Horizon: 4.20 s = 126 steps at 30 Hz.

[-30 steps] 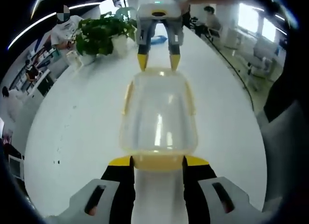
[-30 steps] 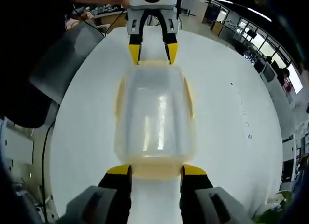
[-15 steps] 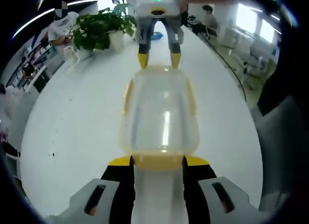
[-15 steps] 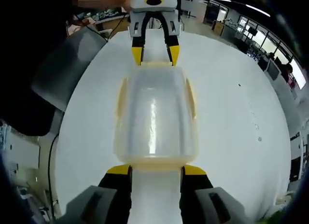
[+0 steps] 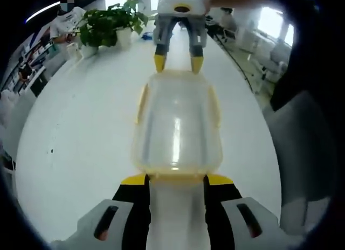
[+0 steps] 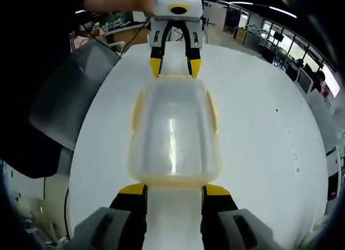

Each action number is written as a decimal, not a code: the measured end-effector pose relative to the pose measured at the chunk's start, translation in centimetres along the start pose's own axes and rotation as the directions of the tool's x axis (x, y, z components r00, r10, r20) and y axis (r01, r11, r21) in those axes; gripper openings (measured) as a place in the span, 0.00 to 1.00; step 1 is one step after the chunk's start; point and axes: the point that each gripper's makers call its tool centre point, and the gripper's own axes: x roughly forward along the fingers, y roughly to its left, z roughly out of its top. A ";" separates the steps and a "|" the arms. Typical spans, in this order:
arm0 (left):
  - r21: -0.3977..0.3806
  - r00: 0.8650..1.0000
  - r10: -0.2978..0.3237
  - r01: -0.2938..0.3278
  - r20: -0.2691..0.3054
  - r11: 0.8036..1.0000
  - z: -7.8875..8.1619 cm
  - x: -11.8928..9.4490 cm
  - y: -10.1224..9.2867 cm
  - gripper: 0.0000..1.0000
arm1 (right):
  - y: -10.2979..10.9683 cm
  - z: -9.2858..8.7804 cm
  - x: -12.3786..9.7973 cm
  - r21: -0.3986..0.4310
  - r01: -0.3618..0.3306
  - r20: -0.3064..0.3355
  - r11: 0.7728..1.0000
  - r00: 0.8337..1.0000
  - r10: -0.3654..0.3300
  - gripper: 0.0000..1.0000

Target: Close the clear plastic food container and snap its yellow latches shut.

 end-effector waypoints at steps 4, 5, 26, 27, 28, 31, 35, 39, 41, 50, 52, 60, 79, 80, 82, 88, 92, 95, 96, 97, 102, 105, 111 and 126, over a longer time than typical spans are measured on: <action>0.007 1.000 -0.016 0.016 -0.007 1.000 -1.4 -0.8 -0.6 0.36 | 1.0 1.3 0.7 0.017 -0.004 0.026 1.000 1.000 0.004 0.36; 0.005 1.000 -0.021 0.022 -0.013 1.000 -1.7 -1.0 -0.7 0.36 | 1.1 1.7 0.9 0.022 -0.004 0.035 1.000 0.999 0.003 0.37; -0.134 0.979 0.050 -0.024 0.196 0.991 0.3 -5.4 -0.3 0.33 | 0.0 3.9 -3.1 0.078 0.013 0.172 0.997 0.985 -0.026 0.33; -0.148 0.974 0.052 -0.020 0.220 0.989 0.8 -5.4 -0.2 0.31 | 0.1 4.2 -3.1 0.076 0.013 0.178 0.997 0.984 -0.026 0.30; -0.153 0.974 0.054 -0.020 0.221 0.988 0.9 -5.4 -0.2 0.31 | 0.2 4.3 -2.9 0.058 0.019 0.175 0.998 0.984 -0.029 0.27; -0.160 0.970 0.045 -0.007 0.238 0.987 1.8 -4.3 -0.5 0.34 | 0.4 4.3 -2.1 0.033 0.029 0.147 0.999 0.989 -0.034 0.29; -0.131 0.971 0.034 -0.003 0.238 0.991 3.1 -3.1 -0.9 0.34 | 0.8 6.0 -1.1 0.022 0.010 0.172 1.000 0.985 -0.013 0.26; -0.125 0.961 0.017 0.018 0.278 0.992 4.9 -2.0 -1.3 0.34 | 1.1 7.3 0.0 -0.013 0.013 0.171 1.000 0.985 -0.011 0.26; -0.115 0.956 0.008 0.027 0.293 0.993 5.7 -1.6 -1.6 0.33 | 1.2 7.8 0.4 -0.013 0.000 0.179 1.000 0.984 0.002 0.26; -0.061 0.961 -0.014 0.032 0.276 0.998 6.8 0.0 -2.0 0.33 | 0.9 10.3 1.4 -0.043 0.002 0.197 0.999 0.980 0.007 0.26; -0.058 0.963 -0.009 0.026 0.270 0.998 6.8 0.3 -1.8 0.33 | 0.7 10.7 1.6 -0.040 0.001 0.203 0.999 0.979 0.007 0.26; -0.051 0.961 -0.005 0.020 0.277 0.998 7.3 0.6 -2.1 0.34 | 0.4 11.5 2.1 -0.043 -0.008 0.214 0.999 0.977 0.017 0.31; -0.011 0.974 0.041 -0.040 0.225 0.999 6.6 1.0 -3.2 0.44 | -1.2 11.8 2.5 -0.061 -0.030 0.188 0.998 0.981 0.041 0.43; -0.016 0.973 0.043 -0.041 0.225 0.999 6.6 1.0 -3.3 0.44 | -1.2 11.8 2.5 -0.061 -0.035 0.186 0.998 0.982 0.046 0.44; -0.018 0.974 0.055 -0.052 0.221 0.998 6.4 1.1 -3.4 0.45 | -1.2 11.7 2.6 -0.060 -0.040 0.185 0.997 0.981 0.050 0.45; -0.016 0.974 0.097 -0.095 0.207 0.995 6.1 1.1 -3.7 0.50 | -1.5 11.3 3.0 -0.054 -0.062 0.161 0.997 0.984 0.070 0.49; 0.037 0.978 0.121 -0.129 0.169 0.991 5.7 1.4 -4.2 0.50 | -1.5 11.1 3.3 -0.039 -0.090 0.152 0.995 0.984 0.095 0.51; 0.071 0.980 0.147 -0.157 0.136 0.985 5.2 1.8 -4.2 0.50 | -1.7 10.8 3.4 -0.048 -0.091 0.137 0.995 0.986 0.096 0.51; 0.071 0.980 0.142 -0.152 0.138 0.986 5.3 1.9 -4.3 0.49 | -1.6 10.8 3.4 -0.048 -0.099 0.134 0.994 0.985 0.104 0.51; 0.070 0.980 0.142 -0.153 0.138 0.986 5.3 2.0 -4.4 0.49 | -1.6 10.8 3.4 -0.049 -0.106 0.131 0.993 0.985 0.111 0.51; 0.127 0.968 0.214 -0.231 0.130 0.965 5.0 2.1 -3.9 0.46 | -1.4 10.6 3.9 -0.042 -0.157 0.101 0.987 0.982 0.161 0.49; 0.141 0.961 0.228 -0.250 0.155 0.958 5.1 2.4 -3.8 0.48 | -1.4 10.5 4.1 -0.027 -0.192 0.066 0.981 0.979 0.194 0.47; 0.155 0.946 0.282 -0.306 0.159 0.939 4.9 2.6 -3.8 0.46 | -1.4 10.3 4.3 0.007 -0.242 0.008 0.970 0.970 0.242 0.47; 0.159 0.933 0.318 -0.344 0.166 0.926 5.0 3.0 -3.3 0.42 | -1.6 10.1 4.8 0.026 -0.366 -0.106 0.930 0.924 0.367 0.44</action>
